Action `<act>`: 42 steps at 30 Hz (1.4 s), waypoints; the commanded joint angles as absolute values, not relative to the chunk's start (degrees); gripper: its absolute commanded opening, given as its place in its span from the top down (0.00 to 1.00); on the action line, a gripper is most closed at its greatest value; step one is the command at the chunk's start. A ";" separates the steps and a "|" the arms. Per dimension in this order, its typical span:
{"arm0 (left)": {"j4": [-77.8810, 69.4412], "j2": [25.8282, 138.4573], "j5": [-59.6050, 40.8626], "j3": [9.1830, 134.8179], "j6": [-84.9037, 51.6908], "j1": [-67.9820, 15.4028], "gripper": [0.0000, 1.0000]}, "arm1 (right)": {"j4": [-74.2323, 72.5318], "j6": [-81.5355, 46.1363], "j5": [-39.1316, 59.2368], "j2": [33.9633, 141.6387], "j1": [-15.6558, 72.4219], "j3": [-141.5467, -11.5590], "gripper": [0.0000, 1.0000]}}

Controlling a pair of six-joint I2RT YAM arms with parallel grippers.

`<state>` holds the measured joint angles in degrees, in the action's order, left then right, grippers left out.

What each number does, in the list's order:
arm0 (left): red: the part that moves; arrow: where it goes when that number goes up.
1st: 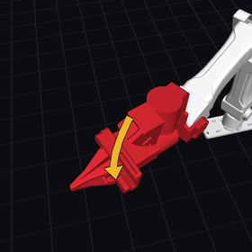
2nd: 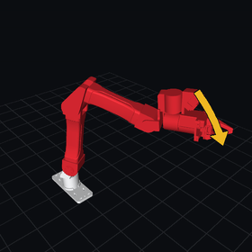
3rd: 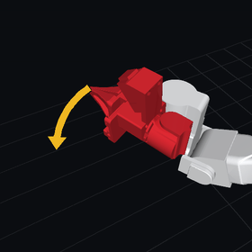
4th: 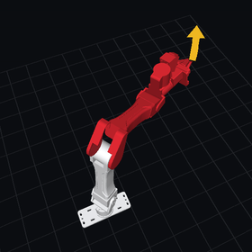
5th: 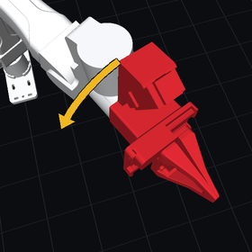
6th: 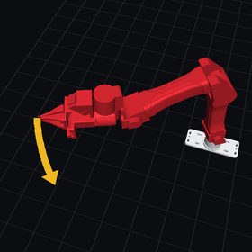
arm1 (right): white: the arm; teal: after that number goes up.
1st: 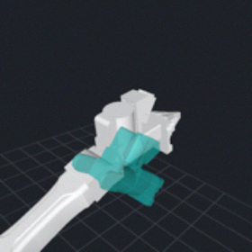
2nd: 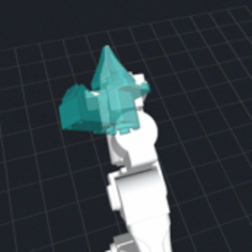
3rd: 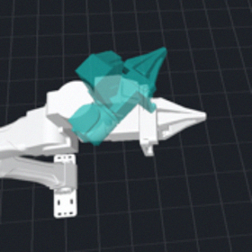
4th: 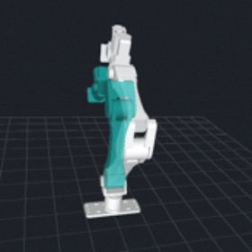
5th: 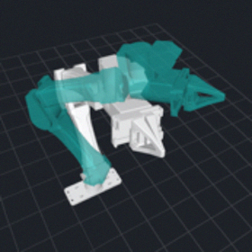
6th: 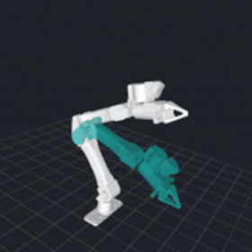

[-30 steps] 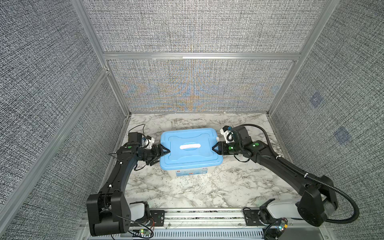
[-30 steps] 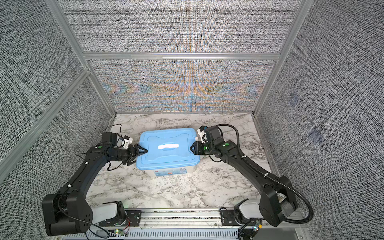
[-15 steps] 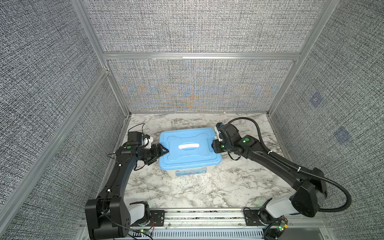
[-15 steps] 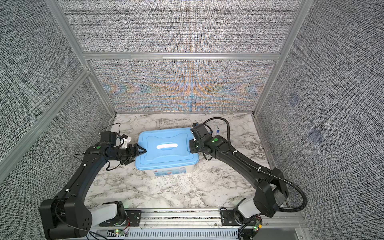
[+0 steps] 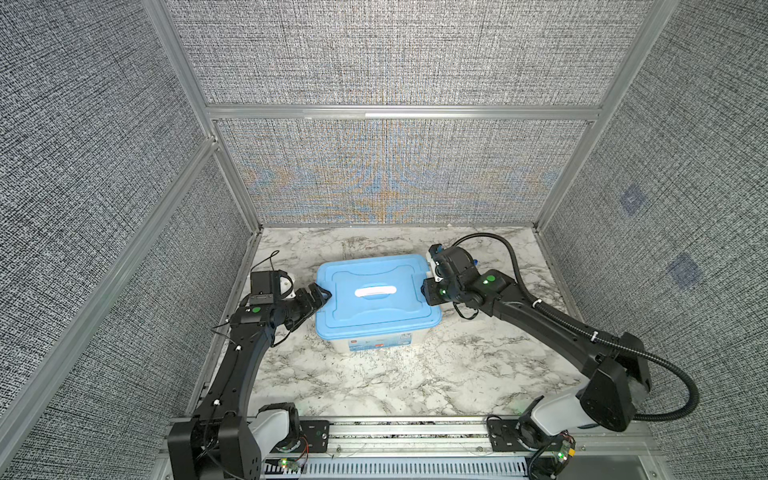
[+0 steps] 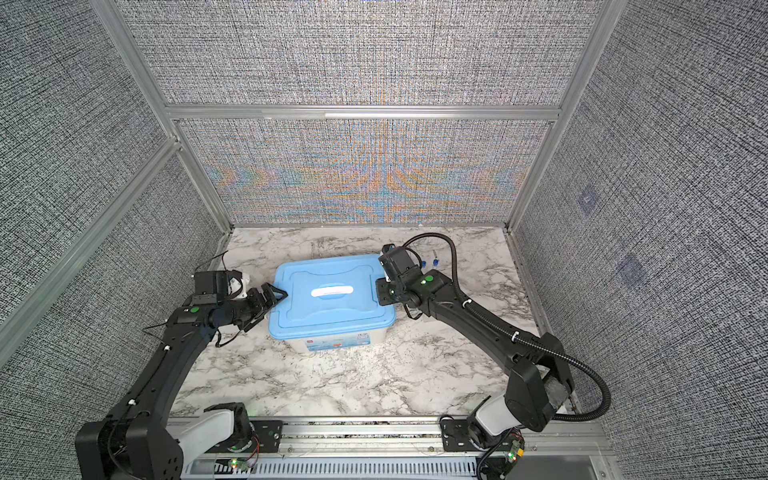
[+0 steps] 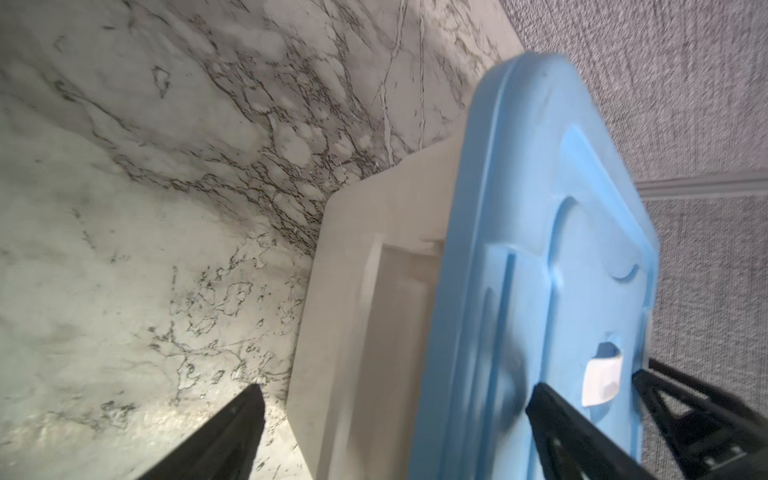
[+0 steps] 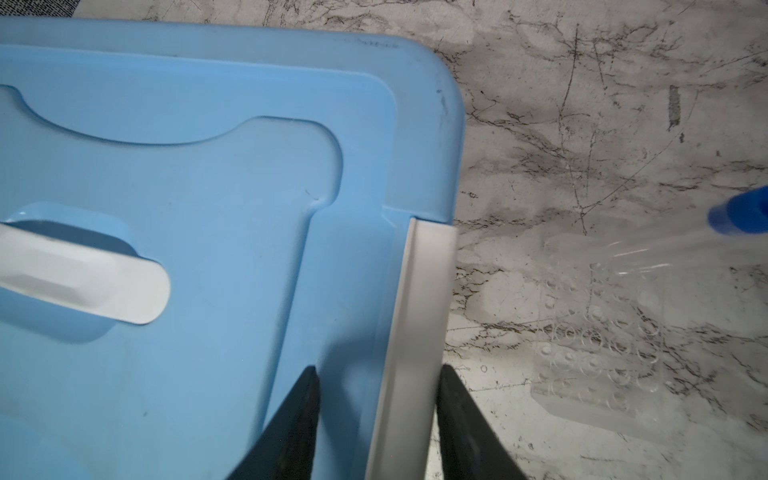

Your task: Organize the chemistry lab equipment

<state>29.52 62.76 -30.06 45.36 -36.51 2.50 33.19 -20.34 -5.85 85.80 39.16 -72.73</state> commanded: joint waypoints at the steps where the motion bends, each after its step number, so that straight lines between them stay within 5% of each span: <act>1: 20.26 60.71 -31.78 42.35 -41.66 3.31 0.01 | 42.18 -18.55 -4.56 86.40 39.34 -72.08 0.58; 3: 15.61 59.23 -31.93 39.60 -43.17 3.66 0.02 | 42.35 -18.53 -4.66 86.18 39.32 -71.91 0.58; 7: 13.62 57.93 -33.16 38.36 -43.62 4.53 0.19 | 42.63 -18.54 -4.66 86.02 39.27 -71.87 0.58; 22: 15.89 62.55 -45.43 42.97 -37.90 4.39 0.33 | 42.54 -19.56 -2.25 87.35 39.12 -73.90 0.57; 26: 20.00 61.08 -42.77 44.99 -36.21 4.39 0.33 | 42.28 -19.98 -1.67 87.54 39.14 -73.93 0.57; 31: 24.54 61.09 -37.84 45.23 -36.42 4.52 0.13 | 42.54 -19.82 -1.91 87.28 39.03 -73.83 0.57; 39: 27.63 63.78 -37.26 45.74 -37.74 4.66 0.11 | 42.79 -19.56 -1.76 87.43 38.76 -74.00 0.57; 42: 31.15 64.44 -34.61 46.47 -38.41 4.75 0.01 | 42.80 -19.35 -1.77 87.31 38.81 -74.03 0.57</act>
<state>27.33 64.05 -36.93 45.87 -38.02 4.60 35.22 -20.67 -4.40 86.70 38.63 -74.48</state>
